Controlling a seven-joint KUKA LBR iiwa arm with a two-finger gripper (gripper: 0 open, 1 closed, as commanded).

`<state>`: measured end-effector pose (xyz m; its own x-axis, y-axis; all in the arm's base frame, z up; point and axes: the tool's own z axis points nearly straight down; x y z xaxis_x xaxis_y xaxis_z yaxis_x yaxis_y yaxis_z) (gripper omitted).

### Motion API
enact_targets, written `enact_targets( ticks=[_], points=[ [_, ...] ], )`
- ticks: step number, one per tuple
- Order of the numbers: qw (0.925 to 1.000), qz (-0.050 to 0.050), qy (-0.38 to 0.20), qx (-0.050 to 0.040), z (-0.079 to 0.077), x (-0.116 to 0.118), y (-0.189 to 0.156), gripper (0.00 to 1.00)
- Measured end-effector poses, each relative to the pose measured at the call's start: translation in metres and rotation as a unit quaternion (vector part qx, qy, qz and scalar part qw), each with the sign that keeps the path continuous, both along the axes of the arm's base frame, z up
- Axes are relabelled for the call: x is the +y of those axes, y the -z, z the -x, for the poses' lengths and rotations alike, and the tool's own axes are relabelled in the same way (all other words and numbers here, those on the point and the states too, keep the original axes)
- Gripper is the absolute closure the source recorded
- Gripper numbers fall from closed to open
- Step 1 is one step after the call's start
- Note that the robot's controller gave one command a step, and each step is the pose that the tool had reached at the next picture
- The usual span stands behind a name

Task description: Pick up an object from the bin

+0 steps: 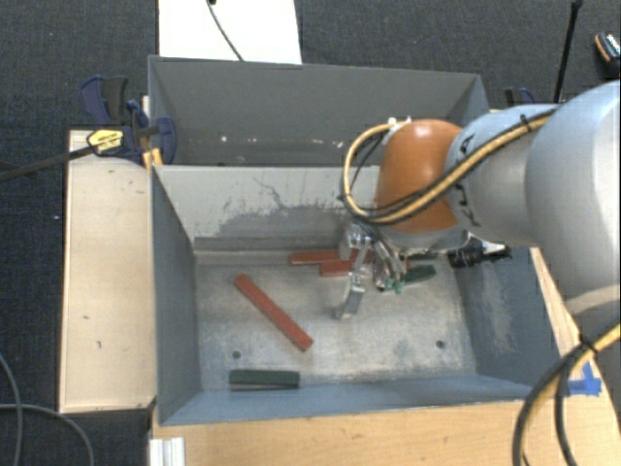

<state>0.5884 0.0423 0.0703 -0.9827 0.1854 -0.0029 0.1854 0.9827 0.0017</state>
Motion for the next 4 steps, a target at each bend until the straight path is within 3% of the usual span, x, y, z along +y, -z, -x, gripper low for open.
enact_targets(
  ticks=[1, 2, 3, 4],
  points=[
    [1.0000, 0.000, 0.000, -0.0033, -0.002, 0.000, -0.003, 1.00],
    [1.0000, 0.000, 0.000, -0.0008, -0.004, 0.000, -0.009, 1.00],
    [1.0000, 0.000, -0.001, -0.0030, -0.005, 0.001, -0.077, 1.00],
    [1.0000, 0.000, -0.003, -0.0018, -0.007, 0.001, -0.094, 1.00]
  ],
)
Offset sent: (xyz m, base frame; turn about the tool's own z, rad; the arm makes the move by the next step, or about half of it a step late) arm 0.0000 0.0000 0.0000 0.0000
